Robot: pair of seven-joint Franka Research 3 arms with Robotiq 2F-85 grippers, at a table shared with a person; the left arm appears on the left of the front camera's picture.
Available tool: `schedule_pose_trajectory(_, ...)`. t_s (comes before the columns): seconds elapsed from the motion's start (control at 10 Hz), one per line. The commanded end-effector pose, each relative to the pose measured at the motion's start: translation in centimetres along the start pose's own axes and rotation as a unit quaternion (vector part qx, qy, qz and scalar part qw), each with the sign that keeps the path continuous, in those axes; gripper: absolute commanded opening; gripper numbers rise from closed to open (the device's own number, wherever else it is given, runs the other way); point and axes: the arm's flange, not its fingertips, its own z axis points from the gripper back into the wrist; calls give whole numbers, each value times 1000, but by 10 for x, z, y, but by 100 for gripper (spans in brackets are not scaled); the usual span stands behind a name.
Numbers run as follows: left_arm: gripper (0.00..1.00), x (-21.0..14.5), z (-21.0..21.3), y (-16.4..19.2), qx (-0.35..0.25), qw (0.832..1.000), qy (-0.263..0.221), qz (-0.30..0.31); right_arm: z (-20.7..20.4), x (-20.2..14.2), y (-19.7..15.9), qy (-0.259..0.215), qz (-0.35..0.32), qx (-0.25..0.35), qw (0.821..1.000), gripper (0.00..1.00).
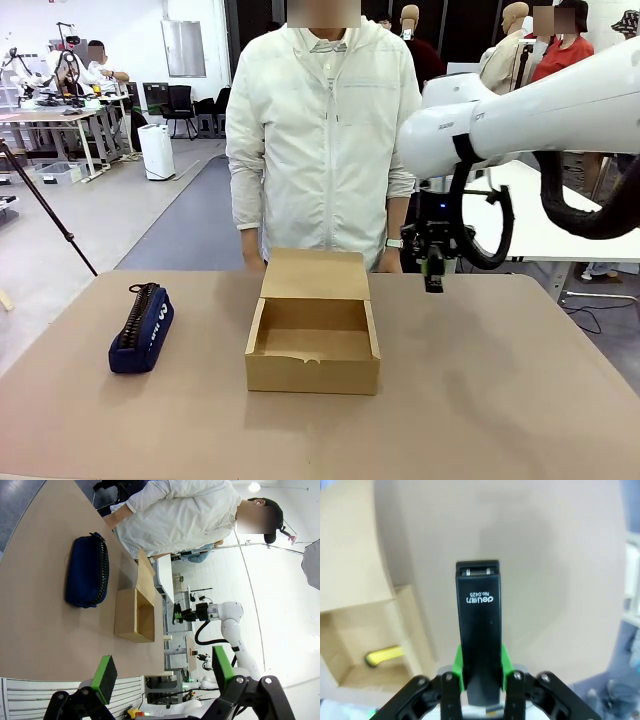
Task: Pack the items into the box.
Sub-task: Pick up the item indicated by the person and place it inside the Mailer Box.
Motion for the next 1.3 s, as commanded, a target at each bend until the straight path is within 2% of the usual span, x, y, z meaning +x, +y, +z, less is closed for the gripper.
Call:
schedule_pose_trajectory(0.0, 100, 0, 2, 0, -11, 1000, -4, -7, 11, -16, 79, -51, 218, 27, 974, 0)
schedule_pose_trajectory(0.1, 100, 0, 2, 0, -11, 1000, -4, -7, 13, -23, 107, -49, 346, 46, 936, 0)
schedule_pose_trajectory(0.2, 100, 0, 2, 0, -11, 1000, -4, -7, 13, -31, 136, -42, 478, 70, 874, 0)
schedule_pose_trajectory(0.3, 100, 0, 2, 0, -11, 1000, -4, -7, 11, -37, 156, -49, 555, 110, 823, 0)
schedule_pose_trajectory(0.5, 100, 0, 2, 0, -11, 1000, -4, -7, 4, -55, 184, -13, 678, 139, 722, 0)
schedule_pose_trajectory(0.6, 100, 0, 2, 0, -11, 1000, -4, -7, 1, -62, 191, 10, 695, 126, 707, 0)
schedule_pose_trajectory(0.9, 100, 0, 2, 0, -11, 1000, -4, -7, -13, -80, 191, 30, 717, 33, 695, 0)
schedule_pose_trajectory(1.0, 100, 0, 2, 0, -11, 1000, -4, -7, -16, -81, 188, 30, 728, 21, 684, 0)
schedule_pose_trajectory(1.2, 100, 0, 2, 0, -11, 1000, -4, -7, -17, -81, 187, 24, 727, 26, 686, 0)
